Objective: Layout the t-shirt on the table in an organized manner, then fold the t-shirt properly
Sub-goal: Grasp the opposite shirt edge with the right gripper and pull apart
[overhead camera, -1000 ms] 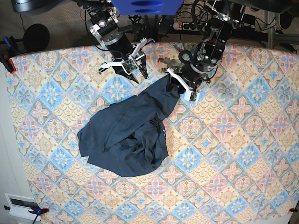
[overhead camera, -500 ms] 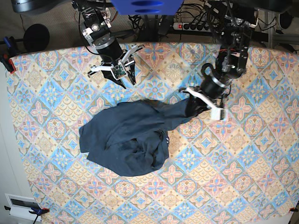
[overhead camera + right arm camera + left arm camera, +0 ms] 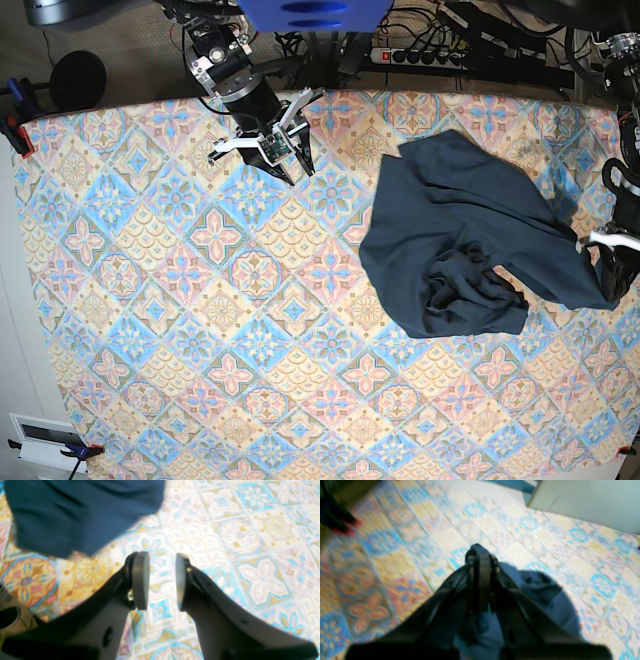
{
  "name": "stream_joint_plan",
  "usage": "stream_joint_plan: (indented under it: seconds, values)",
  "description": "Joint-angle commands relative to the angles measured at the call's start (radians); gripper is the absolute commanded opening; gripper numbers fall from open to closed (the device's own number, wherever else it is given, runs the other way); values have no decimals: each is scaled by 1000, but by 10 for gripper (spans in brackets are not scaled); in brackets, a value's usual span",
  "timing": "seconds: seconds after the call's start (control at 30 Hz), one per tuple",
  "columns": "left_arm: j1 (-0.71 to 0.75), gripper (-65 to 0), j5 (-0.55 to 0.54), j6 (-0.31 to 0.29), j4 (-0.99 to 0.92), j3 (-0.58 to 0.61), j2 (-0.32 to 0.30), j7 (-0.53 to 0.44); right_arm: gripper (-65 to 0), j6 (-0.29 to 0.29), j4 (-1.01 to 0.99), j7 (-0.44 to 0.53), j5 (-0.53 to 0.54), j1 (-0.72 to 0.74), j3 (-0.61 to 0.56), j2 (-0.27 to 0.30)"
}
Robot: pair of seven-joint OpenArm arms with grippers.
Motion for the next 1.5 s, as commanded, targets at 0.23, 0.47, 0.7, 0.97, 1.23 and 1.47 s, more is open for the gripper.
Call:
stream_joint_plan:
  seconds: [0.23,0.47,0.7,0.97,1.23,1.47]
  values:
    - [-170,-650,-58,-9,4,309,172,-20,-480,-2,22,26,-2,-30,2,-16]
    - [-210,-650,103,-15,-82,637,468,-20,-480,-2,24,27,-2,-73,46,-10]
    - [-348,-628,107,-152,-212,732,586,88,-480,-2,24,27,-2,-104,126,-8]
    - [-346,-373,15,-199,-186,609,484,157,-479,-1,22,26,1,-73,118,-8]
    - [-140,-353,-221,-212,-176,249,263,157,-478,2,4,3,5,68,14,-10]
    - [2,-353,-224,-212,-176,89,217,161,-478,2,-90,-28,7,229,-28,-34]
